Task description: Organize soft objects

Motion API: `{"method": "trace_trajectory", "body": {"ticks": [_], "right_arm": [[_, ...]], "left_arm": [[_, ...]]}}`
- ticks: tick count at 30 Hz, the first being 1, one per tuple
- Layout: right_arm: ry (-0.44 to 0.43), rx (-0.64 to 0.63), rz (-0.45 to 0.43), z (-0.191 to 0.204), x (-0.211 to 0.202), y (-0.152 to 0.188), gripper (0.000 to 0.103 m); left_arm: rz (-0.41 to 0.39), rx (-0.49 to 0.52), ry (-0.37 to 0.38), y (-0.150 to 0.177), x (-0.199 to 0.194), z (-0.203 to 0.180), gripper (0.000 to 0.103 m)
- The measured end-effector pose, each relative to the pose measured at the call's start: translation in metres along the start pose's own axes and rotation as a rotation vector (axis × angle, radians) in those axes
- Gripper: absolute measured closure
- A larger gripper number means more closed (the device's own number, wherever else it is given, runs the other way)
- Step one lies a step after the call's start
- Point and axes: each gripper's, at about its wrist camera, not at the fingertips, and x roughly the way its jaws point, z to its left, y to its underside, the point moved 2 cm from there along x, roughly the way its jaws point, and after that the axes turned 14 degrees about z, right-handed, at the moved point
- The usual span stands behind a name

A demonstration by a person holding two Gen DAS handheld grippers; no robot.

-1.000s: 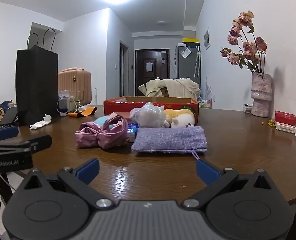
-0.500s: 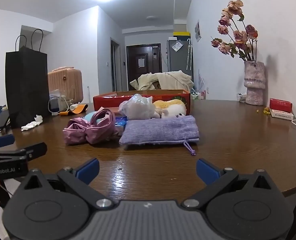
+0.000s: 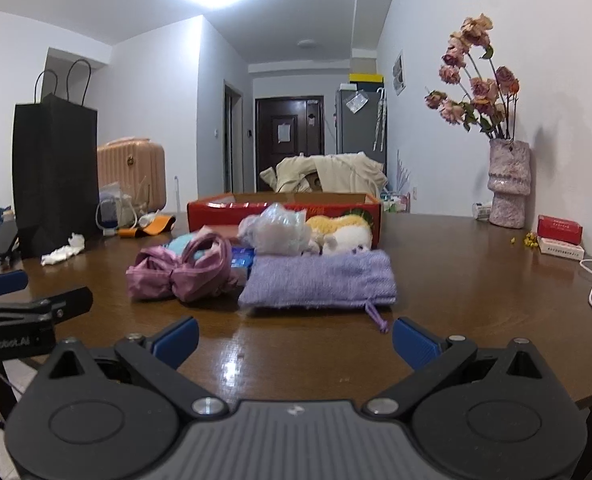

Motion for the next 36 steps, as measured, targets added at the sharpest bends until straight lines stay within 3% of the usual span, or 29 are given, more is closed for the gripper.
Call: {"method": "trace_trajectory", "body": {"ticks": [36], "right_arm": [[-0.010, 0.007, 0.018, -0.0001, 0.0061, 0.0036, 0.000]], "left_arm": [[0.011, 0.001, 0.001, 0.0005, 0.0025, 0.0021, 0.000]]}}
